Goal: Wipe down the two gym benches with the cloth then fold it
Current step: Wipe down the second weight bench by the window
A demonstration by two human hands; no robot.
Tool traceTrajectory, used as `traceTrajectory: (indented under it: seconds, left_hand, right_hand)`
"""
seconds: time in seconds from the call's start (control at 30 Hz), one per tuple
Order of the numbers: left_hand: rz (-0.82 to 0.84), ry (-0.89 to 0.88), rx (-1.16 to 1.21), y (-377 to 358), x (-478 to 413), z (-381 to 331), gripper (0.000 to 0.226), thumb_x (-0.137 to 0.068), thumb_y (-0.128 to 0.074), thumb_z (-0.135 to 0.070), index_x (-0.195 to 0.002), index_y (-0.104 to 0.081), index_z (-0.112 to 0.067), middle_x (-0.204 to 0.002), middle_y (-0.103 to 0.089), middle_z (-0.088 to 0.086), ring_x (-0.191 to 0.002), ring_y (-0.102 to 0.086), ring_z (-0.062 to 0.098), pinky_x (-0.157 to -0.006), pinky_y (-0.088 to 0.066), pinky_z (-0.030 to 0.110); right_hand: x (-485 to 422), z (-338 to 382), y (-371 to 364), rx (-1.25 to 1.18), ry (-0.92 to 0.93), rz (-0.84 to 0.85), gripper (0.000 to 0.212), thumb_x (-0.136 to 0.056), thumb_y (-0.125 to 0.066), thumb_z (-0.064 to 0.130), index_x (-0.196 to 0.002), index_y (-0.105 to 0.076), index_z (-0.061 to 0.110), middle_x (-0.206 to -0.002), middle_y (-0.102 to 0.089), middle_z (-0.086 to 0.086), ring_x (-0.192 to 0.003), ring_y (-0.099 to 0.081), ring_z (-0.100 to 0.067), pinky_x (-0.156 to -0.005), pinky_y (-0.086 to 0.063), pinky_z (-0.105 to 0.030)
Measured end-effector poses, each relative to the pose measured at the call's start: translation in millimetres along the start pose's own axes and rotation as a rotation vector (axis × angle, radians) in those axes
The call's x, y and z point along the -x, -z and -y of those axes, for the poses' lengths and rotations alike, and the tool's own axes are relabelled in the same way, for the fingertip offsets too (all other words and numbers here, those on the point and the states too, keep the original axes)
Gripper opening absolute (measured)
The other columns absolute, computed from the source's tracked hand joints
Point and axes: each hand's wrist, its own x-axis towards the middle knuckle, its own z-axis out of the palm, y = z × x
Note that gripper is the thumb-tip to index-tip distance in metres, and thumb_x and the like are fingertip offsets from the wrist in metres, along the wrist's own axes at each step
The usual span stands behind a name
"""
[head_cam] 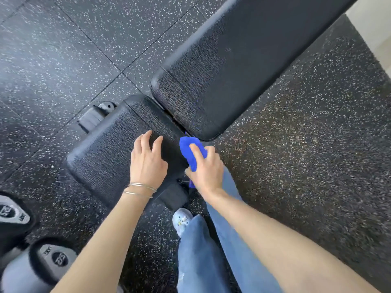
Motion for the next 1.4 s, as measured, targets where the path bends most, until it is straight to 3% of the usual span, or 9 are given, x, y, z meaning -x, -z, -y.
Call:
traceTrajectory:
  seconds: [0.1, 0.23, 0.3, 0.43, 0.8, 1.1, 1.4]
  left_hand:
    - [-0.023, 0.007, -0.008, -7, 39, 22, 0.060, -0.074, -0.056, -0.001, -0.133, -0.047, -0.004, -0.145, -0.034, 0.022, -0.132, -0.032, 0.039, -0.108, -0.031, 0.045]
    - [0.012, 0.046, -0.039, -6, 94, 46, 0.061, -0.077, -0.053, -0.003, -0.137, -0.042, -0.006, -0.148, -0.029, 0.020, -0.133, -0.030, 0.037, -0.110, -0.027, 0.043]
    - [0.019, 0.050, -0.033, 1, 117, 50, 0.062, -0.079, -0.053, -0.006, -0.139, -0.040, -0.008, -0.149, -0.027, 0.019, -0.135, -0.028, 0.035, -0.110, -0.027, 0.042]
    - [-0.030, -0.018, -0.044, 29, 152, 50, 0.061, -0.079, -0.052, -0.010, -0.139, -0.040, -0.012, -0.148, -0.031, 0.013, -0.135, -0.029, 0.031, -0.107, -0.030, 0.041]
    - [-0.189, -0.082, -0.071, 159, 250, 23, 0.057, -0.080, -0.053, -0.020, -0.136, -0.044, -0.019, -0.144, -0.038, 0.006, -0.133, -0.031, 0.028, -0.102, -0.036, 0.040]
    - [-0.284, -0.105, -0.190, 266, 322, 5, 0.054, -0.082, -0.053, -0.037, -0.133, -0.045, -0.023, -0.135, -0.047, 0.003, -0.129, -0.036, 0.026, -0.102, -0.035, 0.038]
    - [-0.392, -0.014, -0.205, 327, 346, -28, 0.055, -0.086, -0.053, -0.043, -0.136, -0.044, -0.022, -0.135, -0.049, 0.005, -0.128, -0.038, 0.026, -0.103, -0.034, 0.039]
  right_hand:
    - [35, 11, -20, 0.016, -0.080, 0.109, 0.067, -0.070, -0.071, 0.026, -0.132, -0.047, 0.027, -0.120, -0.047, -0.015, -0.100, -0.050, -0.036, -0.085, -0.042, -0.044]
    - [75, 11, -18, 0.294, 0.316, 0.374, 0.063, -0.074, -0.066, 0.030, -0.132, -0.041, 0.033, -0.122, -0.042, -0.011, -0.102, -0.049, -0.035, -0.082, -0.041, -0.042]
    - [103, 19, -14, 0.327, 0.384, 0.435, 0.061, -0.075, -0.066, 0.032, -0.131, -0.041, 0.033, -0.123, -0.041, -0.011, -0.103, -0.048, -0.034, -0.083, -0.040, -0.042]
    - [134, 40, 13, 0.241, 0.290, 0.304, 0.065, -0.072, -0.066, 0.036, -0.132, -0.040, 0.036, -0.125, -0.041, -0.009, -0.106, -0.048, -0.034, -0.085, -0.042, -0.043]
    - [161, 120, 214, 0.524, 0.522, -0.043, 0.063, -0.069, -0.068, 0.033, -0.128, -0.044, 0.034, -0.123, -0.041, -0.009, -0.104, -0.043, -0.032, -0.080, -0.039, -0.041]
    - [222, 182, 325, 0.561, 0.585, -0.021, 0.062, -0.068, -0.070, 0.038, -0.123, -0.043, 0.032, -0.120, -0.040, -0.009, -0.107, -0.043, -0.035, -0.084, -0.040, -0.045]
    - [244, 188, 398, 0.530, 0.679, -0.029, 0.060, -0.071, -0.069, 0.041, -0.124, -0.042, 0.033, -0.121, -0.039, -0.009, -0.108, -0.042, -0.034, -0.089, -0.039, -0.048]
